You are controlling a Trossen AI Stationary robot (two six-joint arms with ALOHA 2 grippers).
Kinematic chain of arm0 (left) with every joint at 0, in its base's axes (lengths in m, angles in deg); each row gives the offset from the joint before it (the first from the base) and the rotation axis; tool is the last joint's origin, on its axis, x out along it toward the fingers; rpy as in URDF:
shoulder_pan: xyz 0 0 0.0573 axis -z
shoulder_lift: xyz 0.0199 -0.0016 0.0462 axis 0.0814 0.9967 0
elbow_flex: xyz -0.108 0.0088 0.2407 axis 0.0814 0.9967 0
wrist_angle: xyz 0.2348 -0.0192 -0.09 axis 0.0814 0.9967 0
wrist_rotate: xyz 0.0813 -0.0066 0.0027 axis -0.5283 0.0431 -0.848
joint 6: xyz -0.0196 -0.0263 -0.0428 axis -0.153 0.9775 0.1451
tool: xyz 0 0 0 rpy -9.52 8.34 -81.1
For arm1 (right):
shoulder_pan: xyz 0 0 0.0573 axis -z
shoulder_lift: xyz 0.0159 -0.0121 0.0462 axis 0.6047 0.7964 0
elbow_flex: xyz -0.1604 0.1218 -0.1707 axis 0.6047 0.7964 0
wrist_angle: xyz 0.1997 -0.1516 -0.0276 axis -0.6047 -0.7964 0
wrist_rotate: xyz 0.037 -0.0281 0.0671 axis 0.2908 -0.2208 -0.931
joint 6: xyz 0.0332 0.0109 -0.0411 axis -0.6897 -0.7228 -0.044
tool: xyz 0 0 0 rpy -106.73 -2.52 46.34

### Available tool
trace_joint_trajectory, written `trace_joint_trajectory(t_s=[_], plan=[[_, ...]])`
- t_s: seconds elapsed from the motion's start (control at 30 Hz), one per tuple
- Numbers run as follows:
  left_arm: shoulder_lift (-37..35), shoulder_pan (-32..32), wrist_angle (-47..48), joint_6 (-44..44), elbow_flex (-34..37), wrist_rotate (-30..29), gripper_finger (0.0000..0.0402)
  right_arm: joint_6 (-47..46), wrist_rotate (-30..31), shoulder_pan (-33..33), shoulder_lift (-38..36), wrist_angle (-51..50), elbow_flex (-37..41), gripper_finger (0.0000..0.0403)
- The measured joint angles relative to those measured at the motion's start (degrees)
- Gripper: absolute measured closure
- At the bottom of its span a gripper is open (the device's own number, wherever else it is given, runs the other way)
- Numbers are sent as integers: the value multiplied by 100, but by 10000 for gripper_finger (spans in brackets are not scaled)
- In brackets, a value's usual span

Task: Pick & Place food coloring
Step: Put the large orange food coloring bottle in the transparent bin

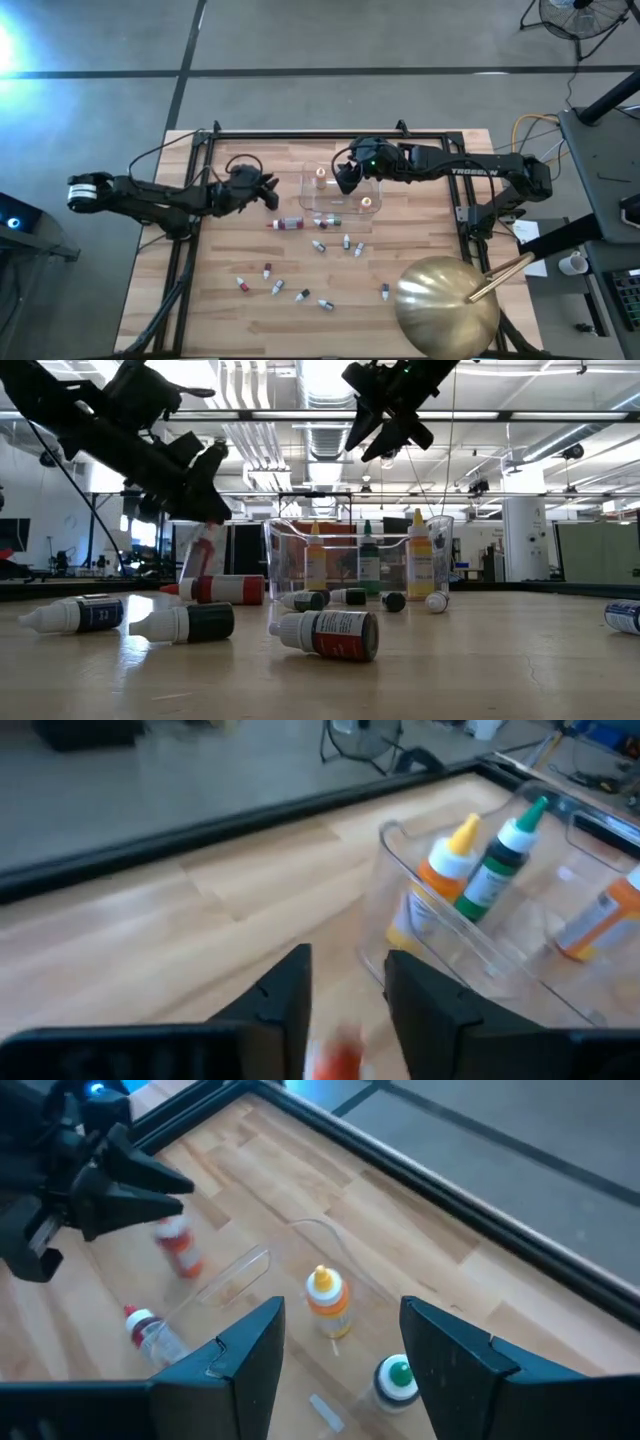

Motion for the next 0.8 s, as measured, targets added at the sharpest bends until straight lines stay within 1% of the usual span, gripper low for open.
trace_joint_trajectory(t_s=[0.1, 0.2, 0.27, 0.43, 0.57, 0.63, 0.7, 0.73, 0.8], plan=[[10, -7, -244, -414, 32, -248, 344, -14, 151, 0, 0, 2, 0, 211], [22, -9, -264, -706, 44, -253, 371, -11, 316, 2, 0, 4, 0, 211], [22, -9, -264, -730, 69, -192, 382, -11, 331, 26, 0, 7, 0, 211], [22, -9, -256, -573, 116, -125, 384, -21, 329, 109, 20, 28, 0, 211], [-3, -9, -244, -571, -53, -60, 379, -33, 329, 146, 31, 26, 2, 211], [-59, -10, -230, -625, -206, 193, 372, -33, 327, 144, 31, 28, 2, 211], [-104, -12, 9, -659, -455, 567, 360, -33, 322, 144, 31, 26, 2, 211], [-142, -18, 306, -648, -622, 808, 352, -33, 322, 144, 31, 24, 2, 211], [-185, -49, 1312, -537, -1070, 1347, 333, -33, 322, 144, 31, 24, 2, 211]])
